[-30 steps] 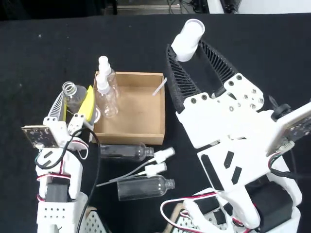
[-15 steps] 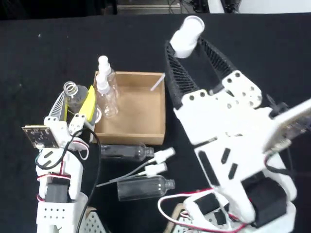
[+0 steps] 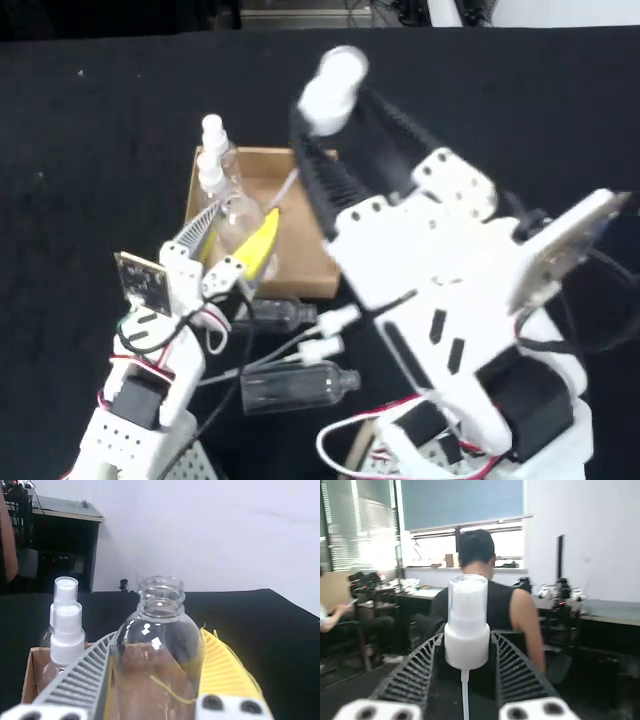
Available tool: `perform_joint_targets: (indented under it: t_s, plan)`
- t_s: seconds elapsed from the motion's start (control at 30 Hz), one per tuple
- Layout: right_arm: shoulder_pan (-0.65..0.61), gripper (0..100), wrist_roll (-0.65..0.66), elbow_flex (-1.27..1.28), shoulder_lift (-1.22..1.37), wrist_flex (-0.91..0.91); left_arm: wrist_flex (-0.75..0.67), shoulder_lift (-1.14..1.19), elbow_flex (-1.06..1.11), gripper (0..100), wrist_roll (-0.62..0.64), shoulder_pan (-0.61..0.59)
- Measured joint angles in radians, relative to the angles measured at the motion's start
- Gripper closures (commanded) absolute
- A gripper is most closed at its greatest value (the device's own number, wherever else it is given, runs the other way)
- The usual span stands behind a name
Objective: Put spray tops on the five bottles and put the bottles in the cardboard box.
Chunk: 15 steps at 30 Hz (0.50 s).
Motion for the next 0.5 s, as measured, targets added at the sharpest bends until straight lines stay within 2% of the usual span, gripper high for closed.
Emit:
perform_joint_targets:
  t_s: [0.1,0.3,0.5]
  plan:
    - [-0.064,98.7,0.0,0.02,0.008,-0.002,0.002,0.0,0.0,97,0.0,0.006]
    - [-0.086,98.7,0.0,0.028,0.011,-0.028,-0.017,0.0,0.0,97,0.0,0.012]
    - [-0.086,98.7,0.0,0.15,0.011,-0.178,-0.051,0.0,0.0,97,0.0,0.011]
